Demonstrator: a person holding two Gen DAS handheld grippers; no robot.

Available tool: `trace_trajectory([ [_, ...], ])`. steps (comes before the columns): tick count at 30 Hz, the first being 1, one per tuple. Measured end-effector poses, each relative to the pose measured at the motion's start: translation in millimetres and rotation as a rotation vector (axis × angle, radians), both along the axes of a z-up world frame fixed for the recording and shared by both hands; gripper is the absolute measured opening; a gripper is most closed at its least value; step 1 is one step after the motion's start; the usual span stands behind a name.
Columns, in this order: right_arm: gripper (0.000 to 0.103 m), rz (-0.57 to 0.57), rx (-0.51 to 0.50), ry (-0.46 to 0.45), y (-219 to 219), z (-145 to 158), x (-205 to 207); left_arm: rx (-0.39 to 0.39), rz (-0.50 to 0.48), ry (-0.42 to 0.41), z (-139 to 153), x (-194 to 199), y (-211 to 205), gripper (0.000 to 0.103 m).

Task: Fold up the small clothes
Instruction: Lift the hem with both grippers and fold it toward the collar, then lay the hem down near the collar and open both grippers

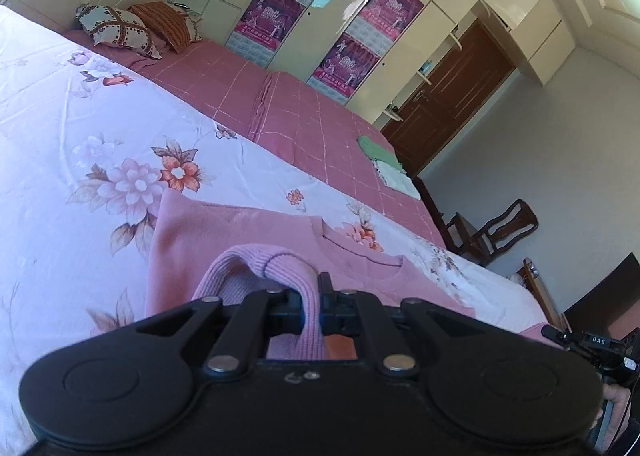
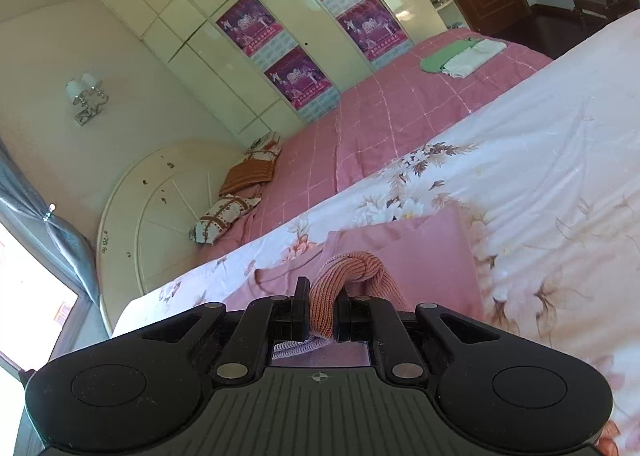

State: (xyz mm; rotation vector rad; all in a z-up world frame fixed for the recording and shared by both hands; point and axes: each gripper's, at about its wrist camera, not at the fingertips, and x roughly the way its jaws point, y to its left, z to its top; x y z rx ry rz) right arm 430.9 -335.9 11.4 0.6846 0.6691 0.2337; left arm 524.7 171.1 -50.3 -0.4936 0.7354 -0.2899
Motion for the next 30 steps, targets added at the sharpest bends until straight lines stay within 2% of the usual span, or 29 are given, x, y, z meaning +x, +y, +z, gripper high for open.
trace_trajectory([
  [5,0.009,-0.002,0.000,0.070,-4.1,-44.0,71.7,0.073,-0.021,0.076,-37.9,60.0,-6.5,0.004],
  [9,0.009,-0.006,0.003,0.119,-6.4,-83.4,109.8,0.063,-0.029,0.099,-64.0,83.4,-8.5,0.005],
  [11,0.009,-0.004,0.024,0.109,-9.5,-97.1,120.4,0.050,0.002,0.061,-68.1,86.4,-6.9,0.016],
  [12,0.009,-0.003,0.031,0.091,-11.3,-101.1,123.7,0.041,0.030,0.050,-68.9,86.7,-4.6,0.028],
  [13,0.016,-0.010,0.027,0.086,-12.3,-103.7,126.7,0.029,0.050,0.037,-68.6,85.7,-2.1,0.049],
  [14,0.026,-0.032,0.011,0.091,-13.3,-104.4,128.6,0.032,0.069,0.003,-65.7,82.2,-0.3,0.063],
  [15,0.061,-0.070,-0.019,0.071,-15.4,-102.2,125.9,0.064,0.089,-0.046,-60.6,79.2,0.2,0.084],
  [16,0.074,-0.100,-0.054,0.007,-16.7,-96.1,119.9,0.099,0.094,-0.076,-56.1,78.2,-0.1,0.087],
  [17,0.074,-0.088,-0.054,-0.024,-19.2,-93.1,117.5,0.107,0.084,-0.088,-53.1,79.1,1.3,0.086],
  [18,0.074,-0.084,-0.044,-0.018,-23.4,-93.0,118.2,0.110,0.063,-0.096,-50.9,81.0,2.3,0.084],
  [20,0.074,-0.065,-0.079,-0.025,-25.9,-90.4,118.8,0.201,0.002,-0.091,-48.6,90.2,-4.3,0.075],
  [21,0.069,-0.039,-0.116,-0.030,-24.3,-90.2,120.3,0.256,-0.037,-0.076,-49.3,96.1,-10.3,0.071],
  [22,0.056,-0.011,-0.152,-0.017,-21.1,-91.7,123.3,0.302,-0.073,-0.061,-51.8,101.7,-15.9,0.067],
  [24,0.045,0.037,-0.207,0.017,-13.7,-97.5,130.4,0.399,-0.133,-0.026,-60.6,111.8,-27.8,0.063],
  [27,0.044,0.103,-0.307,0.041,4.2,-108.9,139.9,0.487,-0.184,-0.006,-76.0,118.0,-39.0,0.054],
  [29,0.044,0.143,-0.362,0.058,14.5,-117.7,145.3,0.508,-0.209,-0.042,-78.9,115.2,-44.9,0.040],
  [30,0.042,0.157,-0.399,0.061,20.3,-119.9,146.2,0.523,-0.211,-0.066,-78.4,112.1,-47.7,0.014],
])
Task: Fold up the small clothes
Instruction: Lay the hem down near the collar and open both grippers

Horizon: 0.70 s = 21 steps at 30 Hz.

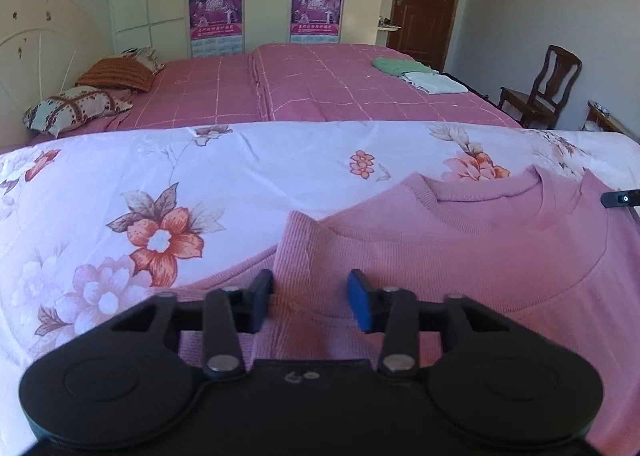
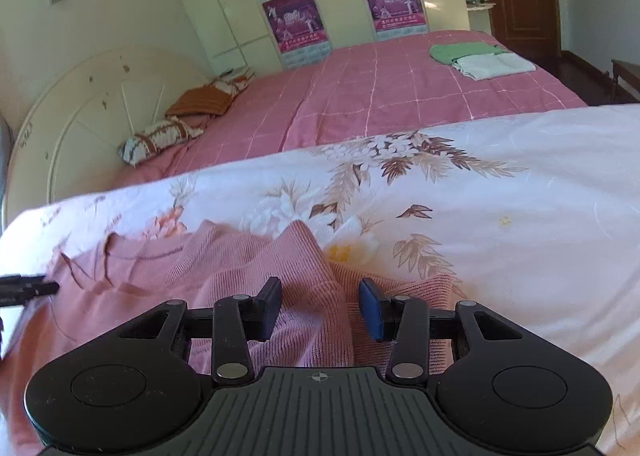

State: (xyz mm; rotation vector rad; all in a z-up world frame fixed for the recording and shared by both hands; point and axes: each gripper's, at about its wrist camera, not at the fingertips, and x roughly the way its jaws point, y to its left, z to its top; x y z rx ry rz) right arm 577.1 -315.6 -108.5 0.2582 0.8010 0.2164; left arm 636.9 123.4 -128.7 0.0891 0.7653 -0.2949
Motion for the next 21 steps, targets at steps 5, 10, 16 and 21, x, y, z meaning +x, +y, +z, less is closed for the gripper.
trace_trajectory([
  [5,0.008,-0.058,0.004,-0.198,0.5,12.9,-22.8,-0.079,0.138,-0.327,19.6,-42.9,15.4,0.007],
  [10,0.009,-0.155,0.013,-0.137,-3.6,-9.6,-14.3,-0.078,0.199,-0.206,-0.6,-24.0,16.3,0.007],
  [16,0.009,-0.157,-0.010,-0.147,-1.7,-5.8,-20.1,-0.042,0.187,-0.200,4.8,-18.4,13.9,0.007],
  [21,0.009,-0.157,-0.051,-0.099,0.2,-10.8,-17.2,0.016,0.196,-0.104,-14.2,3.3,6.1,0.009],
])
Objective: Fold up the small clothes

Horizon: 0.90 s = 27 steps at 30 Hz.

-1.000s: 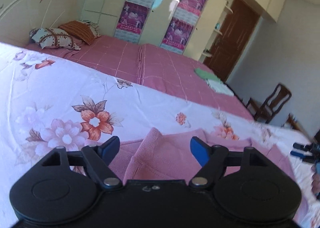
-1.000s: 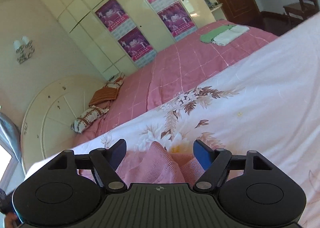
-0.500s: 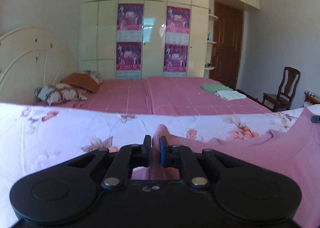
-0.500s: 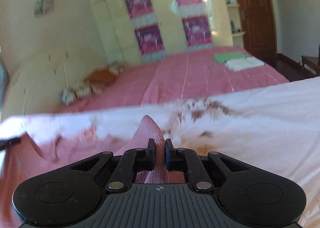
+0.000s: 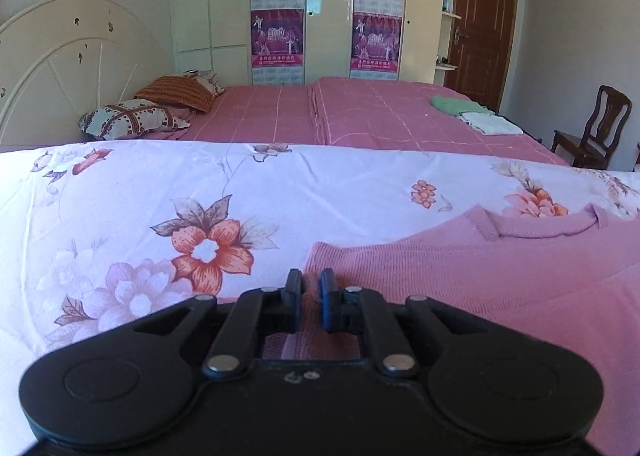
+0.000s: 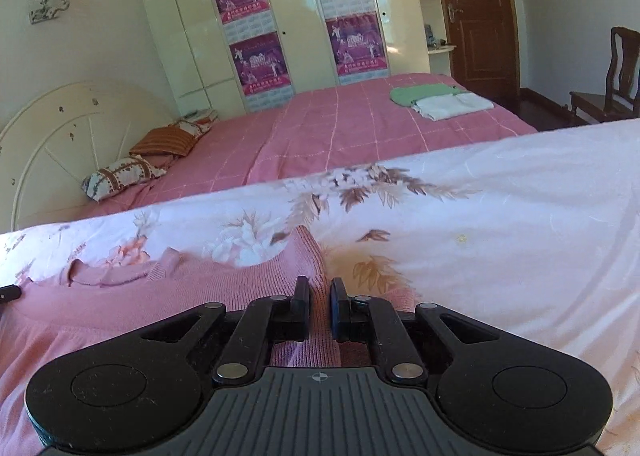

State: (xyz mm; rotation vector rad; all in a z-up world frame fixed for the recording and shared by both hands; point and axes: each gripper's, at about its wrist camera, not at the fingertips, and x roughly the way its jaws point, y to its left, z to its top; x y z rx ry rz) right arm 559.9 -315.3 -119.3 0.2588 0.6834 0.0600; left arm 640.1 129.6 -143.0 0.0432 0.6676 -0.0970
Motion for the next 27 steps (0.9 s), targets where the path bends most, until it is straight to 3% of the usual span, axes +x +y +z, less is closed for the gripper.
trace_trajectory([
  [3,0.009,-0.011,-0.004,0.028,1.7,-5.3,6.4,0.036,0.014,0.001,-0.4,2.6,-2.7,0.021],
  [4,0.010,-0.006,-0.007,0.031,2.3,-4.5,6.5,0.035,0.031,0.000,2.3,1.4,-0.4,0.036],
  [5,0.013,-0.008,-0.001,0.030,1.0,-1.9,4.8,0.026,0.040,-0.015,7.9,-3.8,4.0,0.045],
  [6,0.022,-0.025,0.023,0.014,-3.1,3.6,-0.8,0.012,0.030,-0.052,15.3,-13.6,9.5,0.057],
  [7,0.026,-0.036,0.050,-0.014,-8.4,10.7,-10.0,0.002,0.018,-0.084,21.4,-24.7,14.9,0.058],
  [11,0.026,0.006,0.108,-0.025,-29.3,30.7,-56.1,-0.060,-0.042,-0.046,36.9,-74.5,35.5,0.057],
  [18,0.026,0.089,0.153,0.077,-28.1,26.4,-134.6,-0.104,-0.039,0.074,19.9,-161.0,45.9,0.049],
  [22,0.026,0.068,0.175,0.091,-20.7,19.9,-163.6,-0.120,-0.005,0.090,10.2,-172.0,47.4,0.045],
  [27,0.026,0.090,0.199,0.131,-12.2,21.8,-182.9,-0.124,0.003,0.105,11.5,-161.7,44.9,0.028],
])
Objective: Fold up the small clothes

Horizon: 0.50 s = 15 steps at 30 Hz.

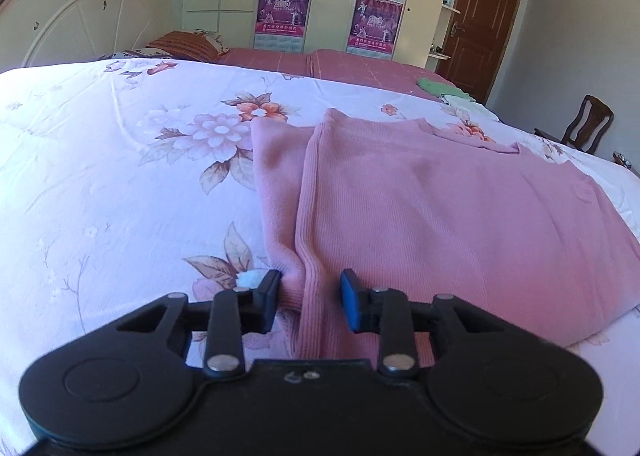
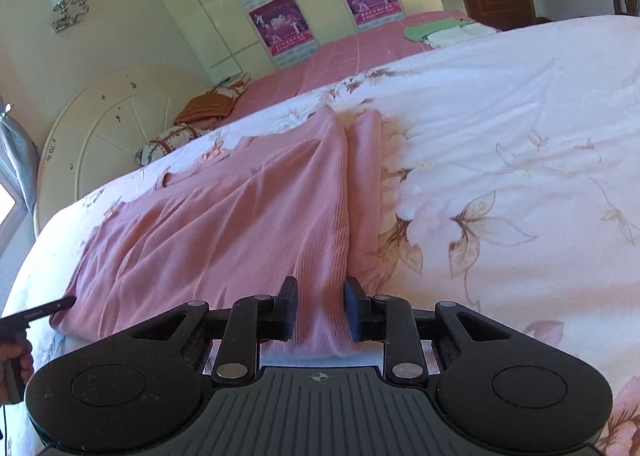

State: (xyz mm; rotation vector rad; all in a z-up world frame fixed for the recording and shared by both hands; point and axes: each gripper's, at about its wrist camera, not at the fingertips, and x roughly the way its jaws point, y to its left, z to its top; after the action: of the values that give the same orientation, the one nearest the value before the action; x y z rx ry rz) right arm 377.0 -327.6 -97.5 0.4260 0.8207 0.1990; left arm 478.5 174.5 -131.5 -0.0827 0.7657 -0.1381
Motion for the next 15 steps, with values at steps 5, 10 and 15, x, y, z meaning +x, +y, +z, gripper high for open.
trace_trajectory([
  [5,0.002,0.054,-0.118,-0.012,13.8,0.2,-11.0,0.046,0.004,-0.042,4.0,-3.7,-4.0,0.014],
  [10,0.002,0.007,-0.123,0.035,-7.9,-9.3,-25.7,0.113,-0.014,-0.027,4.2,-0.9,-8.1,0.029],
  [15,0.021,-0.098,-0.151,-0.125,-6.4,28.4,-15.6,0.102,-0.007,-0.146,34.8,-1.9,-25.0,0.048],
])
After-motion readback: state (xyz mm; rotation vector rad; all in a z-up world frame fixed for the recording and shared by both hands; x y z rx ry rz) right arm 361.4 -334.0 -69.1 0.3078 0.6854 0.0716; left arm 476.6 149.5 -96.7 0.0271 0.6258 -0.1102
